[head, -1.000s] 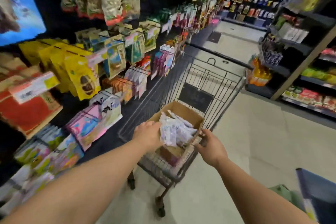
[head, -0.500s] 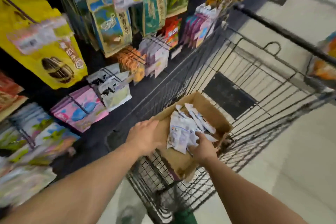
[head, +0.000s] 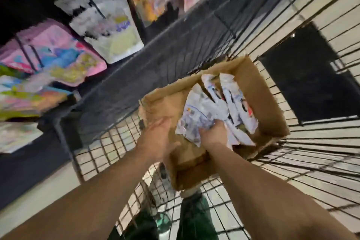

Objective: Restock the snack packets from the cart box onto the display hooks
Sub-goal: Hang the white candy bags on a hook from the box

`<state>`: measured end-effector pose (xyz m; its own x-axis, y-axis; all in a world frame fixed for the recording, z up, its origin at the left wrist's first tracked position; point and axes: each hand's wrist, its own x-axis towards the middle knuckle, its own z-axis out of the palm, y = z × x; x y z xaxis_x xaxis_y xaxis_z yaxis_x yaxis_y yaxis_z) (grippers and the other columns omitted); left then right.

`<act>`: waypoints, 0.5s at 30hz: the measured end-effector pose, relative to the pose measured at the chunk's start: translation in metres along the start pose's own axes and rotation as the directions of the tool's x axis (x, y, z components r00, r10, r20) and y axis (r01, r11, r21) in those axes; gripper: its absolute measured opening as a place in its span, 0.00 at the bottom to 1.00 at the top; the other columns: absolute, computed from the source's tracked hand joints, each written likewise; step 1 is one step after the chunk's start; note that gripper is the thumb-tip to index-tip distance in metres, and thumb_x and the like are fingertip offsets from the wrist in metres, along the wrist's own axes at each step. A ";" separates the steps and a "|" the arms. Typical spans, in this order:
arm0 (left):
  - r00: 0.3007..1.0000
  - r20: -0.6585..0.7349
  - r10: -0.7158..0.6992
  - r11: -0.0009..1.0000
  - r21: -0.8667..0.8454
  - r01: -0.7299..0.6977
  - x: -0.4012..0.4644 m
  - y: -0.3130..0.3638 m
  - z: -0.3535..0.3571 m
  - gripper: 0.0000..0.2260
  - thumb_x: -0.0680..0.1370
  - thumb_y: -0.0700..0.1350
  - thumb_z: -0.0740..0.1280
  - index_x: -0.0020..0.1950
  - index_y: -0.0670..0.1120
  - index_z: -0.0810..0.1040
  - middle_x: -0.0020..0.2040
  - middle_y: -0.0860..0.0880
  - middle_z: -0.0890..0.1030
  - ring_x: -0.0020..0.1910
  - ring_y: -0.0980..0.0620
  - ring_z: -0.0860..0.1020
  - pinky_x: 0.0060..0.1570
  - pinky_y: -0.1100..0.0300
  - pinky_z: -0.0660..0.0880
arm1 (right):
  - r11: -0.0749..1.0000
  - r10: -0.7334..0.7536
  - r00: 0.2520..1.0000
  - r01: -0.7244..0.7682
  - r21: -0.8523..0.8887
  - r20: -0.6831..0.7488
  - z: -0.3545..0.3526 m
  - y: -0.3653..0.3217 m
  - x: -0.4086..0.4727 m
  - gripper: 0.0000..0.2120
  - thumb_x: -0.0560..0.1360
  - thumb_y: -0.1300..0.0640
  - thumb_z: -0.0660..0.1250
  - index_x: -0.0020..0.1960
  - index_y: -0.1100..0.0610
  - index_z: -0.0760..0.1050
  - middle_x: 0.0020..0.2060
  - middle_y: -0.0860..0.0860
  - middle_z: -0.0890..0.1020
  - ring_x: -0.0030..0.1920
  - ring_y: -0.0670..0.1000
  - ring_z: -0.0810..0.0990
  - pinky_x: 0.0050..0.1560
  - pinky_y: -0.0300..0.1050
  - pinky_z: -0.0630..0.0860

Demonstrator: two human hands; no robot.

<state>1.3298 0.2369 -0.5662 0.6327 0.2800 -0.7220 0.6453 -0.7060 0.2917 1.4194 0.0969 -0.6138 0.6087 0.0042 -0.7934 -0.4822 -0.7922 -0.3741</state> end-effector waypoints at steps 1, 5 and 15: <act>1.000 0.000 -0.015 1.000 -0.016 0.015 0.004 -0.001 0.003 0.36 0.75 0.57 0.70 0.79 0.54 0.57 0.78 0.50 0.63 0.76 0.46 0.61 0.72 0.56 0.60 | 0.998 0.019 0.999 -0.017 0.066 -0.029 0.005 0.000 0.007 0.24 0.76 0.56 0.67 0.68 0.61 0.65 0.62 0.58 0.76 0.61 0.56 0.75 0.54 0.42 0.68; 0.998 -0.048 -0.033 0.994 -0.103 0.028 0.012 -0.004 0.014 0.33 0.74 0.57 0.72 0.76 0.55 0.63 0.74 0.50 0.68 0.71 0.45 0.68 0.68 0.55 0.66 | 0.978 0.072 0.988 -0.042 0.206 -0.137 0.011 0.005 0.023 0.14 0.77 0.59 0.65 0.61 0.58 0.72 0.51 0.54 0.80 0.52 0.54 0.78 0.51 0.40 0.69; 0.992 -0.016 -0.124 0.931 -0.349 0.111 0.032 0.004 0.012 0.27 0.79 0.49 0.69 0.77 0.51 0.64 0.73 0.48 0.71 0.70 0.48 0.71 0.62 0.61 0.67 | 0.998 0.008 0.999 -0.005 0.062 -0.044 0.012 0.007 0.027 0.21 0.77 0.52 0.64 0.68 0.53 0.71 0.62 0.51 0.78 0.64 0.55 0.75 0.65 0.48 0.69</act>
<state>1.3476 0.2352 -0.5951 0.5547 0.3757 -0.7424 0.8199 -0.3990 0.4106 1.4252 0.0991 -0.6436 0.6318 -0.0285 -0.7746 -0.5231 -0.7531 -0.3990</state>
